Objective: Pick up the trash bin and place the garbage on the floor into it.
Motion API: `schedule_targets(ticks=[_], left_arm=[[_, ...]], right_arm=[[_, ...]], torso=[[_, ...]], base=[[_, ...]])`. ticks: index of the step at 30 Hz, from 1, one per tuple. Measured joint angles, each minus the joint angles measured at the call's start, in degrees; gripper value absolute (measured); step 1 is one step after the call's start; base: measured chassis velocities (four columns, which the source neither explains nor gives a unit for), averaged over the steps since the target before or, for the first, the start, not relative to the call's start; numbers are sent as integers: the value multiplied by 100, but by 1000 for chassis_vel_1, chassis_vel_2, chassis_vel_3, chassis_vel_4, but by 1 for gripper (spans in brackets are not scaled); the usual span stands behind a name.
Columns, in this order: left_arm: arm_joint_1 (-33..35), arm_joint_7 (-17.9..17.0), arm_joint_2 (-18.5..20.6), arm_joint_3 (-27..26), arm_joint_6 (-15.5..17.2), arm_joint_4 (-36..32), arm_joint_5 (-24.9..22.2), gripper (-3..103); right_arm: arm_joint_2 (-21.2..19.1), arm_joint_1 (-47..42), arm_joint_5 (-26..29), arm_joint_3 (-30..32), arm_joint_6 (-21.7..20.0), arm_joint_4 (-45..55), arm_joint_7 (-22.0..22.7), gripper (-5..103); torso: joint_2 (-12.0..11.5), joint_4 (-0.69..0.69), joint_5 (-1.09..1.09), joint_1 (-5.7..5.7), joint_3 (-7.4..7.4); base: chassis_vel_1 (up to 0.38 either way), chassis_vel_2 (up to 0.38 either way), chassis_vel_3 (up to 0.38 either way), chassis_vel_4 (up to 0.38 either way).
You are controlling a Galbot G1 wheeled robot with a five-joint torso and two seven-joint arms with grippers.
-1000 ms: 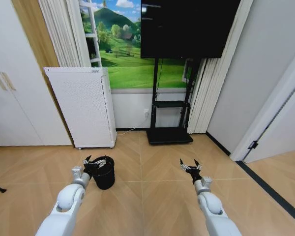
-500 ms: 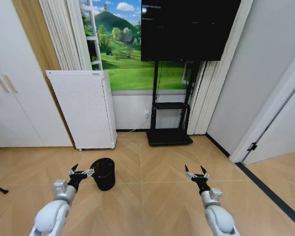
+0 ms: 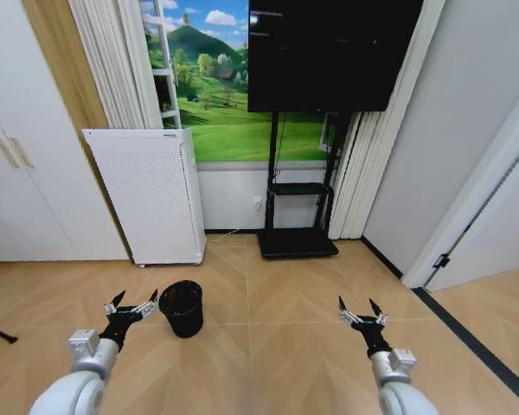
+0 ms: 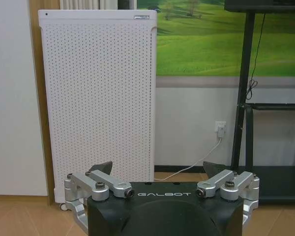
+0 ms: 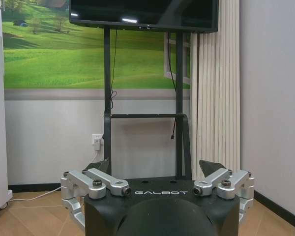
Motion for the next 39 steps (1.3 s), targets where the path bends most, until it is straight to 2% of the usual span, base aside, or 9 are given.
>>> schedule_targets(ticks=[8, 13, 17, 22, 28, 39], left_arm=[[-47, 68, 73, 26, 36, -23, -42, 100], [-105, 297, 150, 20, 30, 36, -42, 100], [-112, 391, 164, 7, 29, 61, -27, 100], [-118, 594, 200, -60, 30, 48, -24, 100], [-138, 916, 214, -220, -13, 91, -8, 100], [-147, 912, 107, -349, -87, 152, 78, 100]], right_arm=[[3, -49, 25, 9, 56, -6, -149, 100], [-58, 103, 200, 9, 1, -2, -586, 100], [-112, 192, 315, -5, -51, -3, -769, 100], [-355, 380, 502, -20, -212, -73, -1038, 100], [-452, 470, 578, -57, -338, -146, -1068, 100], [-397, 568, 553, -242, -376, -224, -949, 100]], torso=[[181, 0, 0, 70, 111], [344, 0, 0, 134, 211], [410, 0, 0, 158, 252], [548, 1, 0, 213, 336], [703, 0, 0, 275, 430], [937, 0, 0, 372, 565]], base=[[0, 0, 0, 0], [0, 0, 0, 0], [0, 0, 0, 0], [0, 0, 0, 0], [0, 0, 0, 0], [0, 0, 0, 0]])
